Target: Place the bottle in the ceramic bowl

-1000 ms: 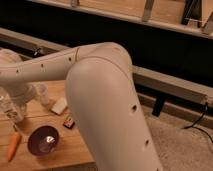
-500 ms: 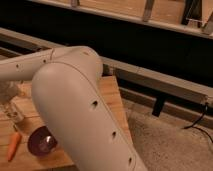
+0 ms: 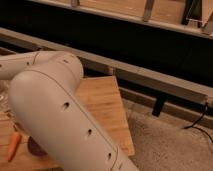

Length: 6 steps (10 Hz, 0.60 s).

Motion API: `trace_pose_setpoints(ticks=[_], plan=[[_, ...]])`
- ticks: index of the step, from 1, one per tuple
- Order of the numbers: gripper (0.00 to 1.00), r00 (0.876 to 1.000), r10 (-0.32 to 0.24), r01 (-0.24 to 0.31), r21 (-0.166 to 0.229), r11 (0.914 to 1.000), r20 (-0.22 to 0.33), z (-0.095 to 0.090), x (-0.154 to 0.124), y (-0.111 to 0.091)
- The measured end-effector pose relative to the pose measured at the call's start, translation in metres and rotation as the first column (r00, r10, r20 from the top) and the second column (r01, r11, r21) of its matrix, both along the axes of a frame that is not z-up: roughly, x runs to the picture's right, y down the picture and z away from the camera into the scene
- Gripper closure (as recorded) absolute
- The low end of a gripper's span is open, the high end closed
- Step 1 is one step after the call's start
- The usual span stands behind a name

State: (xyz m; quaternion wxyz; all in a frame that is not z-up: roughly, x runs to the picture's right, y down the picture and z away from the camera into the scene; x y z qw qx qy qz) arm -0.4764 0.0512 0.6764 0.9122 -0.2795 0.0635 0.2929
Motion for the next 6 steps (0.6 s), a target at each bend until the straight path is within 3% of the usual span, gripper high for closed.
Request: trace_pose_setpoints(ticks=[6], plan=[[0.35, 0.999, -0.03, 0.03, -0.003, 0.9995, 0.032, 0.015, -0.048, -0.003]])
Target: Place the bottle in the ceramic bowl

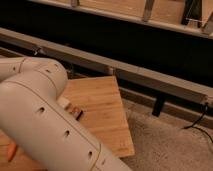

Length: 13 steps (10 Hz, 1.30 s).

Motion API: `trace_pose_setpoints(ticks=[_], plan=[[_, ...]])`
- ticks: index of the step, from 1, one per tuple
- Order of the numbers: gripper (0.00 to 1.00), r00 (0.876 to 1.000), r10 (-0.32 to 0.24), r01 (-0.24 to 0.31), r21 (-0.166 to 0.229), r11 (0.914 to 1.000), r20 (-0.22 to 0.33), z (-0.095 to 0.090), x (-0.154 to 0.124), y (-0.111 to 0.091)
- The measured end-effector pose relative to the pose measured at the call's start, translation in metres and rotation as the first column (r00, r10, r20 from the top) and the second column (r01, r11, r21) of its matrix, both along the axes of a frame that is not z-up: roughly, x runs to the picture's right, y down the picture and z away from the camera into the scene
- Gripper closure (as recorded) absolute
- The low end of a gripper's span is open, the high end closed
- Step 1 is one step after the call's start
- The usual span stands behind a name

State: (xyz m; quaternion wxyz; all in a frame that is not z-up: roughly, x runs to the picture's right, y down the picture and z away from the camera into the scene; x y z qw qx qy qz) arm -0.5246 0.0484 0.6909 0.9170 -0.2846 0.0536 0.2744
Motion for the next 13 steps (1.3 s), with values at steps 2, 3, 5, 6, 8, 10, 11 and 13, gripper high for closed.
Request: trace_pose_setpoints(ticks=[2, 3, 5, 6, 8, 10, 11, 13], plan=[[0.35, 1.0, -0.002, 0.002, 0.001, 1.0, 0.007, 0.003, -0.01, -0.001], [0.35, 1.0, -0.002, 0.002, 0.003, 1.0, 0.005, 0.007, -0.014, -0.002], [0.35, 1.0, 0.001, -0.001, 0.006, 1.0, -0.007, 0.015, -0.017, -0.006], [0.35, 1.0, 0.004, -0.004, 0.006, 1.0, -0.012, 0.018, -0.017, -0.007], [0.35, 1.0, 0.01, -0.01, 0.007, 0.9999, -0.027, 0.026, -0.016, -0.011], [0.38, 0.999, 0.014, -0.014, 0.008, 0.9999, -0.043, 0.034, -0.013, -0.014], [0.46, 0.999, 0.016, -0.016, 0.007, 0.9999, -0.051, 0.038, -0.011, -0.015], [0.58, 0.997, 0.018, -0.019, -0.005, 0.9998, -0.074, 0.048, -0.003, -0.011]])
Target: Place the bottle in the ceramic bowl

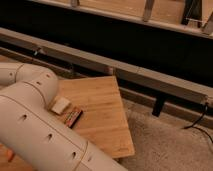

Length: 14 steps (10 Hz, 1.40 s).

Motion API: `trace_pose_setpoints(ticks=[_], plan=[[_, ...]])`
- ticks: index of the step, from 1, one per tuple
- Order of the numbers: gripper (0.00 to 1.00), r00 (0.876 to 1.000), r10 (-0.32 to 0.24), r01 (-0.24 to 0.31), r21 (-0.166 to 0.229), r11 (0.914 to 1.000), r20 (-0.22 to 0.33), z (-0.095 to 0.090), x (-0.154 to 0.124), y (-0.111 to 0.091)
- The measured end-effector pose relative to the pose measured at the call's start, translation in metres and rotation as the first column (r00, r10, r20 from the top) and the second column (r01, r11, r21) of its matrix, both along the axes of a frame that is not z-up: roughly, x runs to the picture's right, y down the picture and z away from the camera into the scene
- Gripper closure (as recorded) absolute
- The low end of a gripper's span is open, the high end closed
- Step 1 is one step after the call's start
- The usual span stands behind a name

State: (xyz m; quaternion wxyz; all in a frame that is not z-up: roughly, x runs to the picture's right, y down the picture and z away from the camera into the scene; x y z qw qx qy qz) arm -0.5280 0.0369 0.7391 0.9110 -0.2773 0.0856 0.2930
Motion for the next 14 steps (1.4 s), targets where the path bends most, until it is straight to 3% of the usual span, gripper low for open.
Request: trace_pose_setpoints(ticks=[3, 6, 9, 11, 14], plan=[[0.58, 1.0, -0.002, 0.001, -0.017, 0.9999, -0.02, 0.01, 0.006, 0.007], [0.82, 1.0, -0.003, 0.002, -0.015, 0.9999, -0.028, 0.011, 0.008, 0.005], [0.85, 1.0, -0.009, 0.009, 0.036, 0.9993, -0.01, -0.018, 0.011, -0.02], [0.85, 0.999, -0.037, 0.038, 0.063, 0.9973, -0.005, -0.048, 0.025, -0.036], [0.85, 0.993, -0.091, 0.096, 0.063, 0.9934, -0.077, -0.082, 0.084, -0.052]])
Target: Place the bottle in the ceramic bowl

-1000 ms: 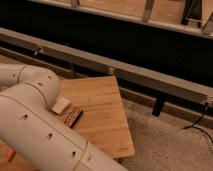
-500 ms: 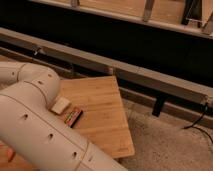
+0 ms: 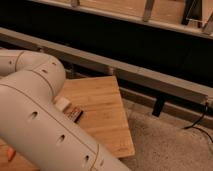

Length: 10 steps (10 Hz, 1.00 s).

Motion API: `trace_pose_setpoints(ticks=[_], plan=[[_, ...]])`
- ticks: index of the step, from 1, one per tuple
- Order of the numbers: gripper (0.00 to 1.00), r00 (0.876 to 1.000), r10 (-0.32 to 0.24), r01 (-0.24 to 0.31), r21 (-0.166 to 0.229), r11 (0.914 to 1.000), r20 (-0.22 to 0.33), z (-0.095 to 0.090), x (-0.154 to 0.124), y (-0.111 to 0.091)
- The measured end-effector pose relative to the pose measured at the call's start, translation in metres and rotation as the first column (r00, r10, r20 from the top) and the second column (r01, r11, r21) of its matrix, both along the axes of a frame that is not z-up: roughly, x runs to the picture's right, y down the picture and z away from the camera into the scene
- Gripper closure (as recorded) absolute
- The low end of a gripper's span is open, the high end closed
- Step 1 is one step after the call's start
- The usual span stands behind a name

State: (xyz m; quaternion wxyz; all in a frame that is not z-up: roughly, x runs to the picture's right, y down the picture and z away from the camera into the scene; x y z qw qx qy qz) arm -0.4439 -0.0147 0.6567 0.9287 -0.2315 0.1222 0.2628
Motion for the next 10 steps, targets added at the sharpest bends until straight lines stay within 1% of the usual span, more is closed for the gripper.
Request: trace_pose_setpoints(ticks=[1, 2, 4, 5, 7, 9, 10], plan=[[0.85, 1.0, -0.006, 0.006, 0.001, 1.0, -0.025, -0.005, 0.018, -0.003], [0.85, 0.999, -0.007, 0.008, 0.004, 1.0, -0.053, -0.013, 0.043, -0.007], [0.85, 0.997, 0.031, -0.03, 0.009, 0.9995, -0.078, -0.026, 0.083, -0.009], [0.85, 0.996, 0.056, -0.057, -0.01, 0.9983, -0.07, -0.034, 0.097, -0.003], [0.85, 0.996, 0.083, -0.085, -0.071, 0.9939, -0.033, -0.054, 0.111, 0.018], [0.85, 0.995, 0.1, -0.1, -0.102, 0.9898, -0.006, -0.067, 0.123, 0.029], [0.85, 0.994, 0.109, -0.108, -0.113, 0.9876, 0.002, -0.071, 0.133, 0.034]])
